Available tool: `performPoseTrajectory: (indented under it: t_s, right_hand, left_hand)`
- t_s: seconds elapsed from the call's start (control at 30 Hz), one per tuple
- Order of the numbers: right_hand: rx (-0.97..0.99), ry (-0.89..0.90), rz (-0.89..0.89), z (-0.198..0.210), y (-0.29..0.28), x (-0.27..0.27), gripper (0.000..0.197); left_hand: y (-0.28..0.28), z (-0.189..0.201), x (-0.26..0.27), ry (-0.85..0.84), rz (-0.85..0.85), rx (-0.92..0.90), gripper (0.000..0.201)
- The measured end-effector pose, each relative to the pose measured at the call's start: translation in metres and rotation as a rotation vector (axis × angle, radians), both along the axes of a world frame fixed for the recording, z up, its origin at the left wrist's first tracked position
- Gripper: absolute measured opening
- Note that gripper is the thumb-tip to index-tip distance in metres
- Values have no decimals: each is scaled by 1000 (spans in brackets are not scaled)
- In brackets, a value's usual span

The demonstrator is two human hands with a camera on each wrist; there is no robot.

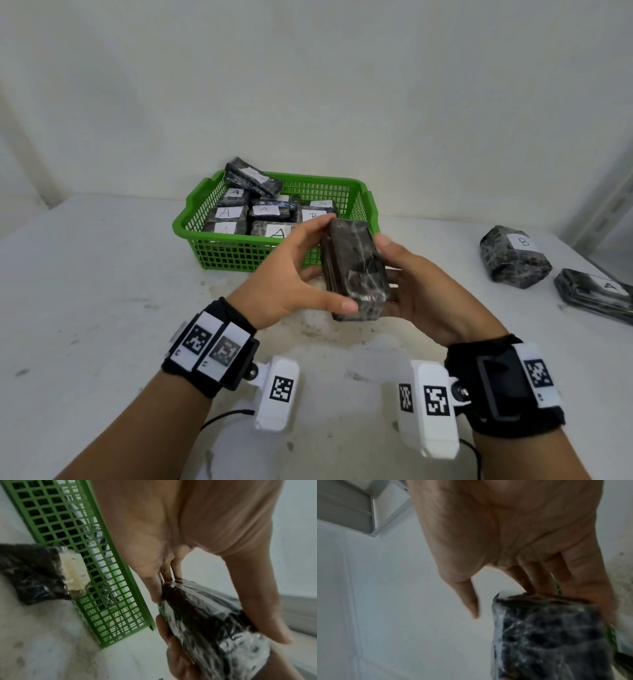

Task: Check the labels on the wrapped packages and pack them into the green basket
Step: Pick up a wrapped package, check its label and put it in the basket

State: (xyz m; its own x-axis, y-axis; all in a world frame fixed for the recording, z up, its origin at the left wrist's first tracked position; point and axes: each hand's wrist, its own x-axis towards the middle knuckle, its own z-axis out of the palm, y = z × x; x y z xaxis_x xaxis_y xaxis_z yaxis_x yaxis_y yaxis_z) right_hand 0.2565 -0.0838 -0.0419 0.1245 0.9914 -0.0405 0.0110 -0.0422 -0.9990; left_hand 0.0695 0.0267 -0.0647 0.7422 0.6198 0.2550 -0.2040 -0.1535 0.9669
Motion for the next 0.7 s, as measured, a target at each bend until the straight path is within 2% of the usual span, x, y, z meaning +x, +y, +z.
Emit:
performPoseTrajectory:
  t_s: [0.07,0.1,0.3,0.37,0.47,0.63,0.7]
  right_hand:
    - [4,-26,-82,-4,5,0,32]
    - [17,-34,-112,-7,6,-1,29]
    - [179,-121,-161,-10,8,-8,51]
    - [208,-143,-175,-9,7,-7,56]
    - [122,-74,-113,-5,5,-5,60]
    - [-14,-18,39,0,1,-8,39]
    - [40,-28,10,0,0,-7,53]
  left_hand:
    - [-2,-1,0,-4,-45,-11,117]
    - [-3,1,1,-5,-47,-22,115]
    - [-7,7,5,-22,233,31,69]
    - [-6,7,4,-60,257,64,68]
    - [-4,6,3,-103,205,107,72]
    - [-11,7,4,-96,131,169,72]
    - [-11,9,2,-74,119,199,76]
